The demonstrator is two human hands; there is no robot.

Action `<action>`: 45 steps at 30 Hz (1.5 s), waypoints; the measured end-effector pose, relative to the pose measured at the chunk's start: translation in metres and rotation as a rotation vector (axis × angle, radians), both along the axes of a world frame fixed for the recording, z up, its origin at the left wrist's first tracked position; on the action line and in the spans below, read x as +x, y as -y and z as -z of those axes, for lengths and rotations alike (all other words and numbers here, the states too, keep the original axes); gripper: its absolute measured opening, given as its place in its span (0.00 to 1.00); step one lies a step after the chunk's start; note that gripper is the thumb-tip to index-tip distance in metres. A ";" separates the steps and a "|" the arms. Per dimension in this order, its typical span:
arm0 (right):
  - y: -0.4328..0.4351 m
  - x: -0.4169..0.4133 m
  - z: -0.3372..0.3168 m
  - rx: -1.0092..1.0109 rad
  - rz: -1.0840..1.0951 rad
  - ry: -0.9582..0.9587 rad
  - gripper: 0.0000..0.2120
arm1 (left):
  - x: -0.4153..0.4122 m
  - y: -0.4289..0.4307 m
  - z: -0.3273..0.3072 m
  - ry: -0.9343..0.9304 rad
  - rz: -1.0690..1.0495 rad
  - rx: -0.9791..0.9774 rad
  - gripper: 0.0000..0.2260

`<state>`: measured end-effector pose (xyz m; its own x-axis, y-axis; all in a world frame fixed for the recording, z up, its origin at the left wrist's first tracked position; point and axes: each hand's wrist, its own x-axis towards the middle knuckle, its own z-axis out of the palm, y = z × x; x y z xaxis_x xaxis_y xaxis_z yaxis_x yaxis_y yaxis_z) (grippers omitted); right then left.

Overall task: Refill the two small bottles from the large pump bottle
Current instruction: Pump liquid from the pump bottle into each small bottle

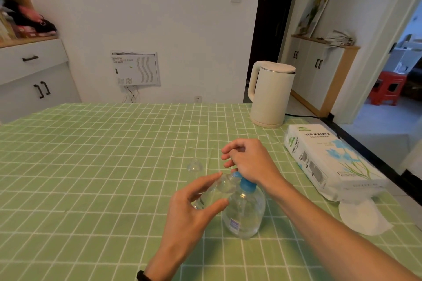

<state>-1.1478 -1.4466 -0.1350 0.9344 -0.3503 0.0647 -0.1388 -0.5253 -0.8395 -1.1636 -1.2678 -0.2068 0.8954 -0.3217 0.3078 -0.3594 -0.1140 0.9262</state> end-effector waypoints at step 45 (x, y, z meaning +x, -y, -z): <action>-0.003 0.000 0.001 0.032 0.017 0.064 0.16 | -0.001 0.000 -0.003 -0.005 -0.014 0.022 0.23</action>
